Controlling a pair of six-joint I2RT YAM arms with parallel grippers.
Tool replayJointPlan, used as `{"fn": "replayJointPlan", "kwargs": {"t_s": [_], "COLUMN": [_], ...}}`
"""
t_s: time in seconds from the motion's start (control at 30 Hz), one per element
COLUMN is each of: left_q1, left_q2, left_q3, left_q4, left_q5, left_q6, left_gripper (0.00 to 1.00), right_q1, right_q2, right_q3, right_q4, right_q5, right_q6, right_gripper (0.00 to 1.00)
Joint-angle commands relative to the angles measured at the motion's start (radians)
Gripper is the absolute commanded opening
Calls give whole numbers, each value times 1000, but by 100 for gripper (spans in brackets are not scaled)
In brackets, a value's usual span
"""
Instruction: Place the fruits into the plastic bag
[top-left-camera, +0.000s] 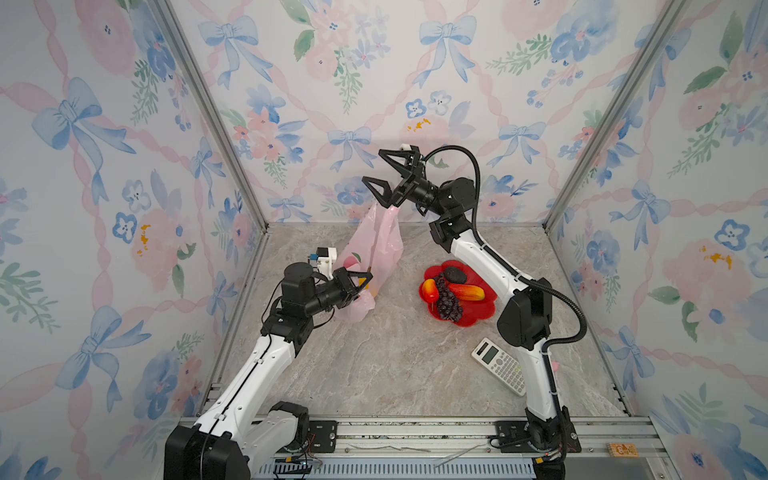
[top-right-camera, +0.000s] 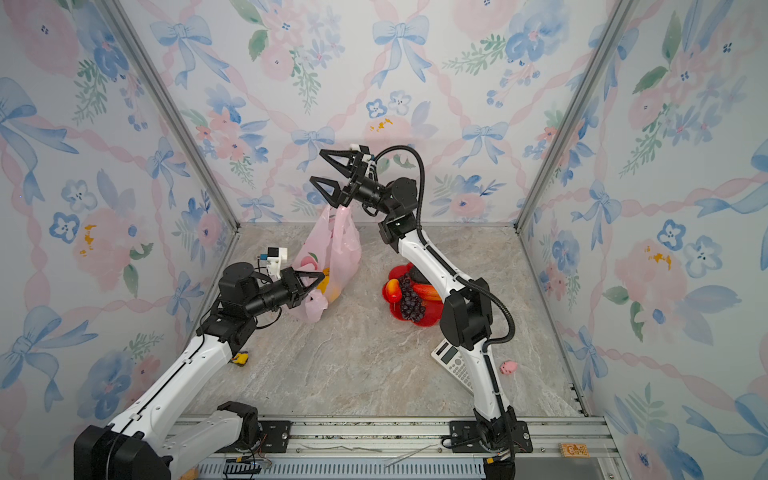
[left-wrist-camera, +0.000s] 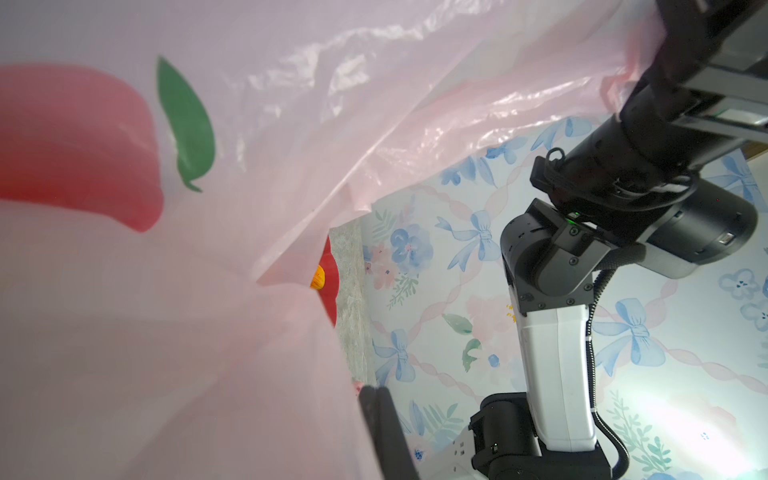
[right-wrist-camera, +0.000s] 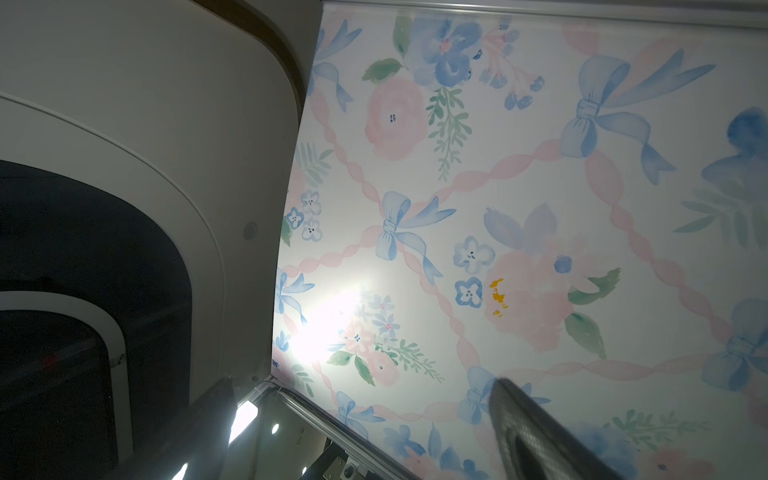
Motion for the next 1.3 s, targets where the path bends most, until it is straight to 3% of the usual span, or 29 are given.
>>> {"fn": "replayJointPlan", "kwargs": {"t_s": [0.0,0.2,0.27,0.33,0.4,0.5,0.6,0.7,0.83,0.97,1.1,1.2,1.27], "left_q1": [-5,14,43,93,133,139,154,178,173,168,164,161,161], "left_q2": [-49,-80,-65,-57,-67,-64,-88,-85,-42,-27,-32,-33,-33], "left_q3": [-59,-66,-43,-17,34,124,168,221,279,305,302,298,300], "left_q4": [-54,-119,-166,-206,-234,-313,-339,-369,-367,-364,-363,-362,-362], "left_q5": [-44,-81,-78,-61,-69,-104,-133,-155,-154,-152,-141,-129,-123], "left_q6": [64,102,143,166,189,259,275,297,288,281,272,268,266], "left_gripper": [0,0,0,0,0,0,0,0,0,0,0,0,0], "right_q1": [-57,-85,-88,-89,-86,-86,-78,-51,-15,-66,-169,-242,-283], "right_q2": [1,20,4,-30,-90,-86,42,58,-66,-237,-366,-341,-296], "right_q3": [90,100,105,99,-6,-73,95,170,31,-132,-118,79,181], "right_q4": [91,185,120,-85,-131,128,292,142,-59,-368,-1065,-1746,-2066], "right_q5": [52,80,24,-120,-136,-11,83,-83,-243,-267,-212,-19,141], "right_q6": [50,183,159,43,-19,144,359,343,131,-179,-696,-1114,-1310], "right_gripper": [96,96,96,96,96,96,96,96,96,96,96,96,96]}}
